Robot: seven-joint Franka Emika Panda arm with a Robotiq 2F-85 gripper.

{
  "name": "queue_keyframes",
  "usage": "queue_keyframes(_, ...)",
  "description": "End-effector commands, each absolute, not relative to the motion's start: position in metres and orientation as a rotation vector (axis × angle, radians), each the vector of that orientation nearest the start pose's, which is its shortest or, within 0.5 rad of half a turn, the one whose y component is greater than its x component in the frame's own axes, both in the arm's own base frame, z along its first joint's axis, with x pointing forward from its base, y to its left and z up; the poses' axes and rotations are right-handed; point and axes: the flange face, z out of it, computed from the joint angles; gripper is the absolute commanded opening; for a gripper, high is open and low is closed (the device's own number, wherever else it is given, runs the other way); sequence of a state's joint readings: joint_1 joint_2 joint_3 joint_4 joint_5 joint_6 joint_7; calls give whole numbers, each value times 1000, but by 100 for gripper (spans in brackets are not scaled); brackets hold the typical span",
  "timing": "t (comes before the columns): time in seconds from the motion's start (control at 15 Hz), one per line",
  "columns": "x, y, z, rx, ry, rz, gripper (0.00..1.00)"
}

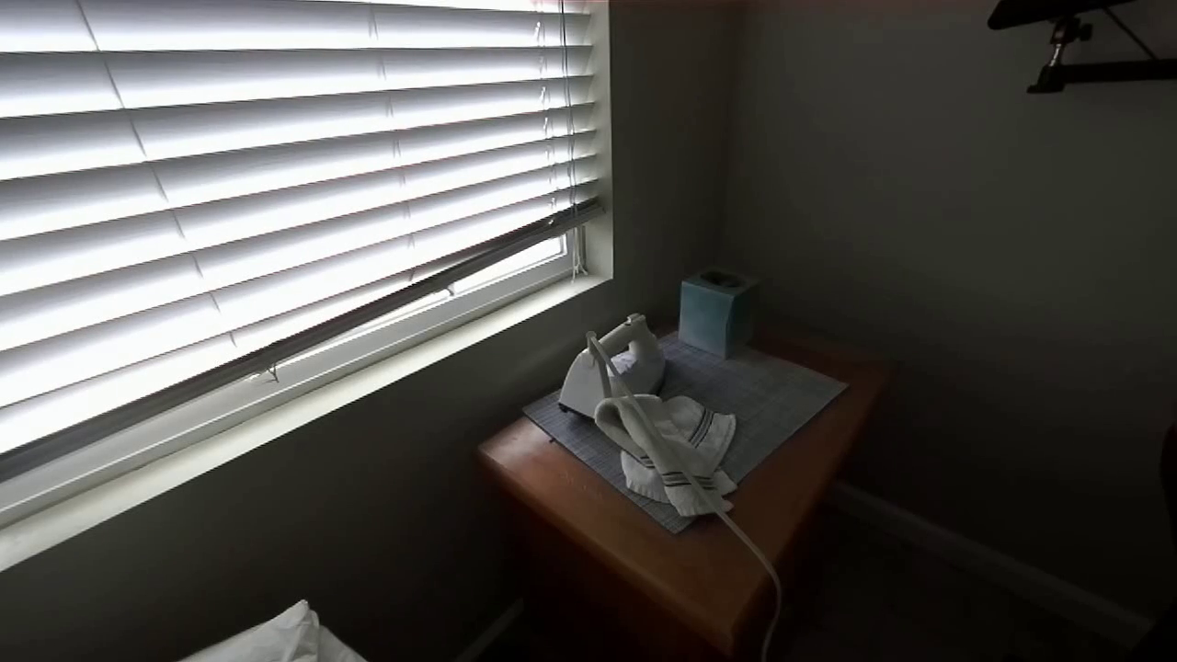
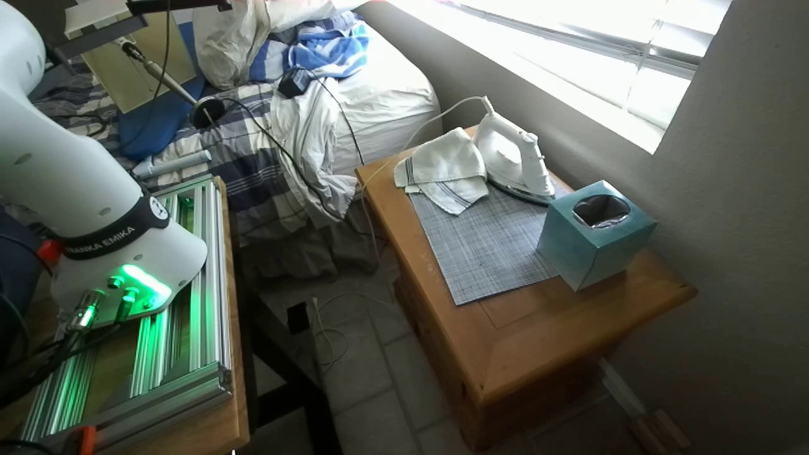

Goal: Press on the pressing iron

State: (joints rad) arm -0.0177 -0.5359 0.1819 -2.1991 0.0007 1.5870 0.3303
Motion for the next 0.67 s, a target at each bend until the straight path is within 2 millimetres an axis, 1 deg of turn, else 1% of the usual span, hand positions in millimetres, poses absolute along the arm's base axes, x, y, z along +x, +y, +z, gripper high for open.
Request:
queue_keyframes(0.0, 443, 43, 567, -3193, 315, 50, 100)
queue_keyframes(0.13, 475, 35, 553, -3184, 289, -2, 100)
queue_keyframes(0.33, 520, 28, 529, -3176, 273, -47, 100)
queue_keyframes(0.47, 545, 24, 514, -3191, 280, -62, 100)
queue_keyframes(0.6, 565, 19, 501, -3203, 283, -88, 100)
